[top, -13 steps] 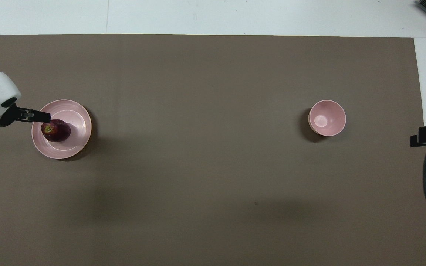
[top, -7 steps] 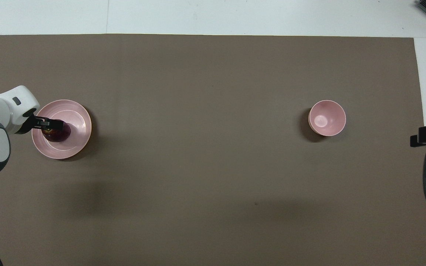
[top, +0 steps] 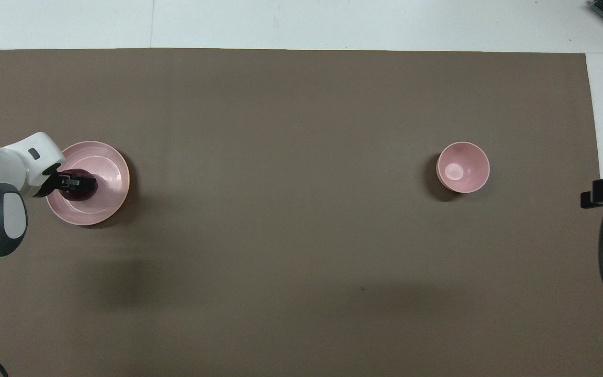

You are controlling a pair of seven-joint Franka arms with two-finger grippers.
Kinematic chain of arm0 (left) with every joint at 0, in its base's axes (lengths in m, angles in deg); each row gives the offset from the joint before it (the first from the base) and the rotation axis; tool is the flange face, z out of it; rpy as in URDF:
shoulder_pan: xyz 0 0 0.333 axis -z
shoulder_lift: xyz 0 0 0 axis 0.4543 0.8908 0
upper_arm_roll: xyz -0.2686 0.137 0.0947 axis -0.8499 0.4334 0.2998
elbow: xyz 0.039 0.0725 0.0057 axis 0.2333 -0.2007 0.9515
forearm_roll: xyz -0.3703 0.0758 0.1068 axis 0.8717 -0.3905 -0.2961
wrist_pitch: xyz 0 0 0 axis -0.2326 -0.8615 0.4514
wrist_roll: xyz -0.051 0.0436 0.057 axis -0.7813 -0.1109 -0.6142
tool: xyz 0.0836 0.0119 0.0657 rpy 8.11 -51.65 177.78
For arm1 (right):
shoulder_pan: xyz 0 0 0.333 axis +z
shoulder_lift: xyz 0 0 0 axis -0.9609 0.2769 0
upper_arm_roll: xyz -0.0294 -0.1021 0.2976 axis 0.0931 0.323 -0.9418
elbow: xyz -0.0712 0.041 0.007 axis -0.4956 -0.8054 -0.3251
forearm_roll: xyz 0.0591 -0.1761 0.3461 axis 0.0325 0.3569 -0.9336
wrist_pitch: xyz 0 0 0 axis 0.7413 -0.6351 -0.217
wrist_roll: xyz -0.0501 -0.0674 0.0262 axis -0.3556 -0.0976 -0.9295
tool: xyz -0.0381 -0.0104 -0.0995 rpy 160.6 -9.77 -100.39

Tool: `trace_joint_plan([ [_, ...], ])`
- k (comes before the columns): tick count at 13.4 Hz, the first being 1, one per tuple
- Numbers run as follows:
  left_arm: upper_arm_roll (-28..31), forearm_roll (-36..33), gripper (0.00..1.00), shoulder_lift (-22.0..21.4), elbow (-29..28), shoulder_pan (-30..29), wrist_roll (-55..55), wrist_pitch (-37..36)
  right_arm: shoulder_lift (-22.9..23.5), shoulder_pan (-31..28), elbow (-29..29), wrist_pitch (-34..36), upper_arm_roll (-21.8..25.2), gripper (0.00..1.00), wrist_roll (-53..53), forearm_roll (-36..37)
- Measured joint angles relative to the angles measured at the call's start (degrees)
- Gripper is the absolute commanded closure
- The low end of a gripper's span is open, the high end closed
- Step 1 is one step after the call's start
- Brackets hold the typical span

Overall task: Move apple from plate to bowl
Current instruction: 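Close the left gripper on the red apple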

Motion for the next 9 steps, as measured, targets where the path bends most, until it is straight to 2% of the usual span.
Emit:
trace_joint_plan([
  [2, 0.00, 0.00, 0.96, -0.10, 0.00, 0.00, 0.00, 0.52, 0.00, 0.00, 0.00, 0.00, 0.00, 0.00, 0.00, 0.00],
  [3, -0.02, 0.00, 1.00, -0.10, 0.00, 0.00, 0.00, 0.57, 0.00, 0.00, 0.00, 0.00, 0.00, 0.00, 0.00, 0.00],
  [9, -0.68, 0.00, 1.00, -0.41, 1.46, 0.03, -0.02, 0.80, 0.00, 0.00, 0.00, 0.00, 0.00, 0.00, 0.00, 0.00],
])
